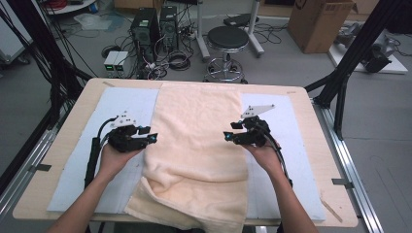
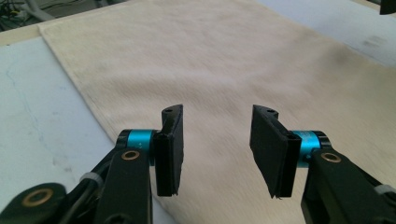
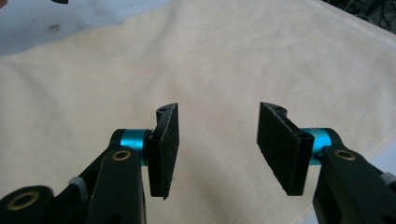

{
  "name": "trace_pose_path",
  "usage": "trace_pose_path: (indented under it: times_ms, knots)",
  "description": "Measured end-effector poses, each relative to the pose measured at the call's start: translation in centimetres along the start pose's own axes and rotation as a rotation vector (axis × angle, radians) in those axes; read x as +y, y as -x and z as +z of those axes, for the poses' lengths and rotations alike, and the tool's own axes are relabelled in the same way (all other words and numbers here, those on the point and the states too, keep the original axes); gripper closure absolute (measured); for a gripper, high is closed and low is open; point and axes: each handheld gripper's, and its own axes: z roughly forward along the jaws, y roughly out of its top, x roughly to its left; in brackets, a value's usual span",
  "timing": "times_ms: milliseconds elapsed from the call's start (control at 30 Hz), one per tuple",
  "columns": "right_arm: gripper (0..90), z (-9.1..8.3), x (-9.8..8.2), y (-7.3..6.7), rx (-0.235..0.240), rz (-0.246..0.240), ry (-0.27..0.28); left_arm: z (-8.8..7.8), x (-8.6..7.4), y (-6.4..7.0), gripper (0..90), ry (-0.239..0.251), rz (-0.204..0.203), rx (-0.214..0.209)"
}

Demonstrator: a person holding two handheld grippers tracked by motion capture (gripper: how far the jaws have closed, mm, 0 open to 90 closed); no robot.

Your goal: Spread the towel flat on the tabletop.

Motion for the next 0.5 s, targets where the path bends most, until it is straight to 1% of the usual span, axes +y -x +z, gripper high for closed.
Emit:
trace_pose_path:
  times_ms: [33,67,133,167,200,233,267,333,400,433,500]
  knots:
    - [47.3,-0.3,-0.3,-0.4,0.004,-0.015,0.005,-0.4,-0.4,0.3,54.3,0.001,-0.002,-0.008]
    - [46.8,-0.5,-0.6,-0.9,0.012,-0.019,0.016,-0.9,-0.8,0.6,54.2,0.01,-0.003,-0.015]
    - [43.9,-0.9,-0.8,-1.7,0.034,-0.012,-0.009,-1.6,-1.6,1.1,54.2,0.017,0.003,-0.024]
    - [44.1,-1.1,-0.8,-2.1,0.036,-0.034,-0.004,-1.9,-2.0,1.3,54.0,0.018,-0.003,-0.033]
    - [44.5,-1.4,-1.1,-2.7,0.038,-0.048,0.018,-2.3,-2.5,1.6,53.0,0.029,-0.008,-0.045]
    - [44.3,-1.7,-1.3,-3.2,0.05,-0.047,0.023,-2.7,-2.8,1.9,52.7,0.032,-0.002,-0.051]
    - [44.0,-1.9,-1.6,-3.6,0.059,-0.047,0.021,-2.9,-3.1,2.2,52.5,0.021,0.006,-0.058]
    - [43.9,-2.2,-2.1,-4.4,0.073,-0.059,0.038,-3.5,-3.8,2.8,51.2,0.034,0.008,-0.081]
    - [43.5,-2.6,-2.8,-5.3,0.095,-0.053,0.051,-3.9,-4.2,3.3,51.1,0.032,0.02,-0.095]
    - [43.2,-2.7,-3.1,-5.6,0.106,-0.062,0.063,-4.1,-4.5,3.6,50.7,0.037,0.017,-0.104]
    - [42.9,-3.0,-3.7,-6.6,0.115,-0.073,0.066,-4.5,-4.8,4.2,50.5,0.044,0.028,-0.129]
